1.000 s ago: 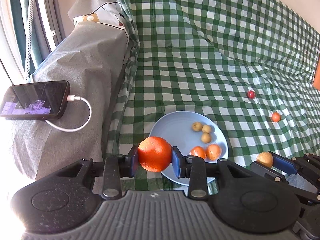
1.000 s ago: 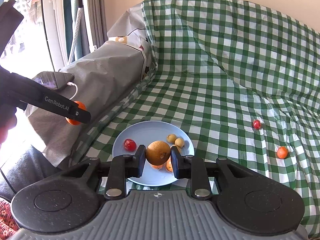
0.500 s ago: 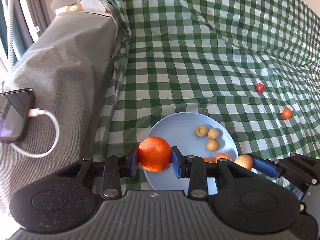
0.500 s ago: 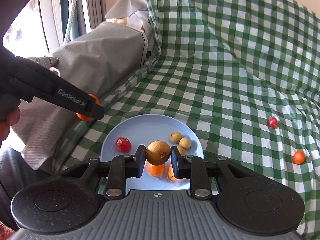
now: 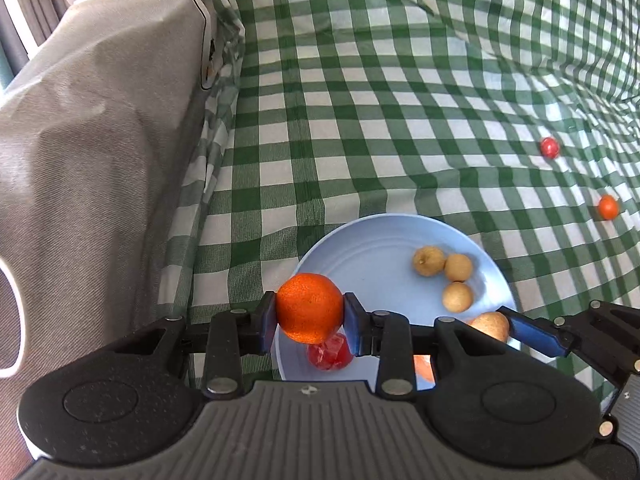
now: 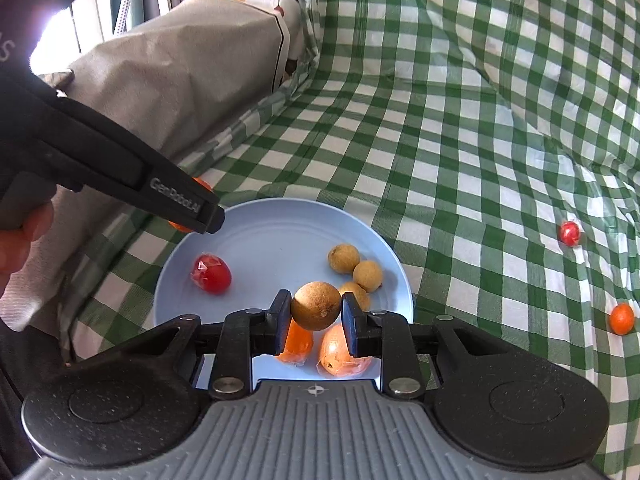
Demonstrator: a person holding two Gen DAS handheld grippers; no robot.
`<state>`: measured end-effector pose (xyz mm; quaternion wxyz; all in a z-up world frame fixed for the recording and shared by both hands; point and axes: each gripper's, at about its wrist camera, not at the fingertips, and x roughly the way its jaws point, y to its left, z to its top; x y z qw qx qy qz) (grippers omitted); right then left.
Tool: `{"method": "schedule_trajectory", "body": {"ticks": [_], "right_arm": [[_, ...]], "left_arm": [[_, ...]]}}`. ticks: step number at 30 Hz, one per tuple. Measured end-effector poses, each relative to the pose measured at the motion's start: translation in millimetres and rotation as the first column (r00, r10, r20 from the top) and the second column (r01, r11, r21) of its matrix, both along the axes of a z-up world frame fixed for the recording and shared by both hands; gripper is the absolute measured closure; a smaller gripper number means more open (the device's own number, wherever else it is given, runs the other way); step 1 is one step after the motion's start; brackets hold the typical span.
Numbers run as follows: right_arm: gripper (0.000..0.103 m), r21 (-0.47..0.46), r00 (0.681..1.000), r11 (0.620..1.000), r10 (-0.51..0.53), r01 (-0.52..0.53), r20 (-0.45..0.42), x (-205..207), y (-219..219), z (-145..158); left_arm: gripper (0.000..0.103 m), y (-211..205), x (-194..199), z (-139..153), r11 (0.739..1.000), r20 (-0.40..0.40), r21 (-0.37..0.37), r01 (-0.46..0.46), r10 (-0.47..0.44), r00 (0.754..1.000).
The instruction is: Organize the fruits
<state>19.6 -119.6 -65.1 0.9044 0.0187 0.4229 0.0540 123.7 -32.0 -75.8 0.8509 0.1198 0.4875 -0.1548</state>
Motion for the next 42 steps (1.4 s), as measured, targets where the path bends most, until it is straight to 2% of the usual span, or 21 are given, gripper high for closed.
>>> {"method": "schedule_trajectory", "body": {"ticks": [2, 3, 4, 5, 6, 7, 9, 11, 12, 17, 23, 33, 42], "right_arm": [[0.075, -0.006, 1.0, 1.0, 0.007, -0.007, -0.005, 3.6, 0.6, -3.4], [0.075, -0.004, 1.0, 1.0, 0.015, -0.015, -0.008, 5.6, 1.0, -4.7], [0.075, 0.003, 0.999, 1.0, 0.03, -0.03, -0.013, 7.7, 1.3, -5.4], [0.072, 0.004, 0.999, 0.999, 0.039, -0.039, -0.017, 10.2, 1.7, -6.0], [0.059, 0.002, 0.999, 0.999, 0.039, -0.039, -0.015, 11.1, 1.7, -4.8], [0.05, -0.004, 0.999, 0.999, 0.041, -0.041, -0.012, 10.6, 1.7, -2.4], [0.024, -0.021, 1.0, 0.999, 0.027, -0.027, 0.009, 4.7, 0.5, 5.3], [0.013, -0.03, 1.0, 1.0, 0.009, -0.008, 0.015, -6.6, -1.8, 15.3], [0.011, -0.029, 1.0, 1.0, 0.001, 0.0, 0.013, -13.7, -3.1, 20.5], [0.006, 0.022, 1.0, 1.0, -0.02, 0.02, -0.005, -61.0, -6.3, 44.1], [0.003, -0.002, 0.996, 0.999, -0.053, 0.054, 0.067, -108.1, 0.7, 66.6], [0.001, 0.006, 0.978, 0.996, -0.086, 0.086, 0.193, -150.9, -2.0, 95.1], [0.001, 0.004, 0.967, 0.995, -0.101, 0.103, 0.233, -169.0, -3.2, 106.1]], "left_arm": [[0.064, -1.5, 2.3, -2.3, 1.0, 0.003, -0.001, 0.012, -0.012, 1.0], [0.054, -1.5, 2.7, -1.9, 1.0, 0.009, -0.004, 0.018, -0.018, 1.0], [0.029, -1.4, 2.3, -0.2, 1.0, 0.019, -0.009, 0.025, -0.025, 1.0], [0.015, -0.2, 1.1, 2.9, 1.0, 0.037, -0.013, 0.028, -0.028, 0.999], [0.0, 1.6, -2.5, 7.8, 1.0, 0.067, -0.017, 0.024, -0.023, 0.997], [0.0, 3.6, -7.7, 13.6, 0.999, 0.101, -0.025, 0.021, -0.018, 0.995], [0.0, 7.7, -18.8, 24.1, 0.999, 0.12, -0.021, 0.039, -0.037, 0.992], [0.0, 12.9, -32.8, 33.0, 0.999, 0.117, -0.007, 0.049, -0.048, 0.992], [0.0, 17.4, -42.2, 37.2, 0.999, 0.119, -0.005, 0.05, -0.049, 0.992], [0.0, 38.9, -90.0, 54.2, 1.0, 0.126, 0.008, 0.008, -0.009, 0.992], [0.0, 53.6, -135.5, 74.8, 0.999, 0.161, -0.014, -0.044, 0.045, 0.986], [0.0, 51.4, -171.9, 102.9, 0.999, 0.226, -0.023, -0.049, 0.053, 0.973], [0.0, 49.1, -189.3, 113.8, 0.999, 0.262, -0.01, -0.044, 0.045, 0.964]]}}
